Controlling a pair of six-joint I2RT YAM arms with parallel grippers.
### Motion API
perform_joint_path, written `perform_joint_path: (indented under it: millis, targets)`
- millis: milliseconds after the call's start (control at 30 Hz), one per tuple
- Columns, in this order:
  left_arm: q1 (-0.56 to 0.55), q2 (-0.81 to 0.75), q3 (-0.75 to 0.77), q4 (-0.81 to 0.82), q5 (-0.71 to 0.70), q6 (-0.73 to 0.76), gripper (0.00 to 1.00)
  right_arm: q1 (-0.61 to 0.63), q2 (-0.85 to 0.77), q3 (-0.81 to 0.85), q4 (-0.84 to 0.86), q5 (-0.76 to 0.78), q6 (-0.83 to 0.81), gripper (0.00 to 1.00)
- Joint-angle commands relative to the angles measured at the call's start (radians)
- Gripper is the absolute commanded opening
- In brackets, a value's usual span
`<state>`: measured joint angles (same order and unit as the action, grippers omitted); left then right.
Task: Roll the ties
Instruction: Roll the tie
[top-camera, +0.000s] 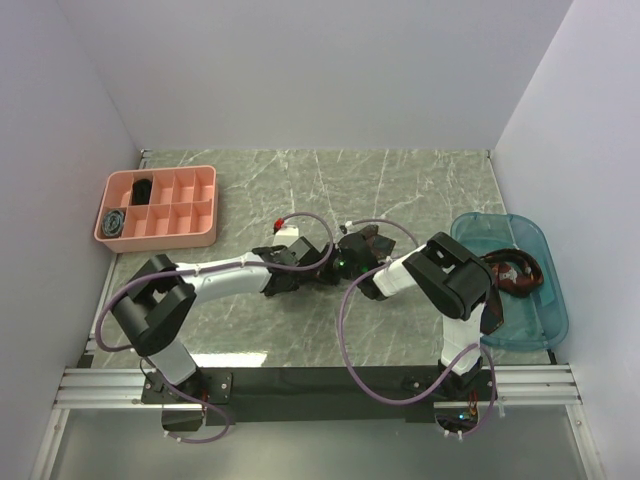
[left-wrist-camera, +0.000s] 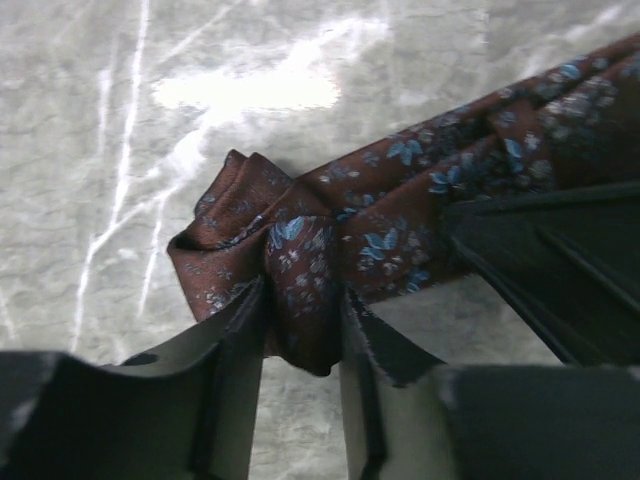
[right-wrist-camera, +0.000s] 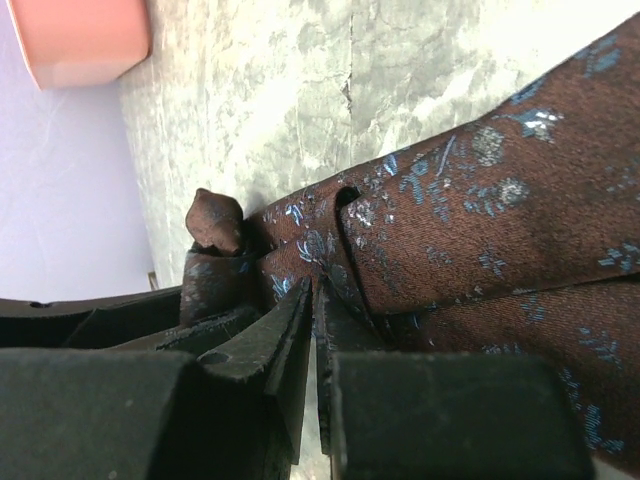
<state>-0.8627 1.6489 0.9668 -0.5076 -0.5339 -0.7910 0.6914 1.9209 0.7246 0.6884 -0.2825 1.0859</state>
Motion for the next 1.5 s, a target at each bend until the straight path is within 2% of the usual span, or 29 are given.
perform_joint_path:
  millis: [0,200,333,733,1000,1100,1200,1233,1367,1467]
  targets:
    - [-0.010,-0.035,-0.045,0.086,0.109,0.006,0.39,-0.013,-0.037,-0.002,0.011,-0.021,-0.069,0.13]
    - [-0.010,-0.070,-0.072,0.132,0.124,0.021,0.42,-0.020,-0.074,0.036,-0.020,-0.072,-0.159,0.17]
    - [-0.009,-0.112,-0.100,0.168,0.127,0.027,0.47,-0.027,-0.077,0.081,-0.027,-0.142,-0.219,0.27]
    - [-0.001,-0.158,-0.145,0.222,0.144,0.030,0.47,-0.029,-0.007,0.188,-0.099,-0.293,-0.294,0.50]
    - [0.001,-0.136,-0.132,0.228,0.152,0.029,0.48,-0.029,0.038,0.226,-0.210,-0.339,-0.336,0.51]
    - [0.001,-0.129,-0.128,0.231,0.152,0.029,0.47,-0.029,0.050,0.231,-0.222,-0.359,-0.348,0.46]
    - [0.001,-0.124,-0.126,0.233,0.155,0.026,0.48,-0.032,0.061,0.233,-0.230,-0.363,-0.351,0.34]
    - [0.002,-0.127,-0.128,0.238,0.157,0.026,0.48,-0.032,0.066,0.231,-0.231,-0.363,-0.353,0.25]
    - [0.002,-0.149,-0.128,0.239,0.167,0.030,0.48,-0.047,0.082,0.223,-0.216,-0.371,-0.353,0.08]
    - [0.002,-0.192,-0.106,0.210,0.187,0.061,0.61,-0.053,0.093,0.220,-0.227,-0.366,-0.376,0.01]
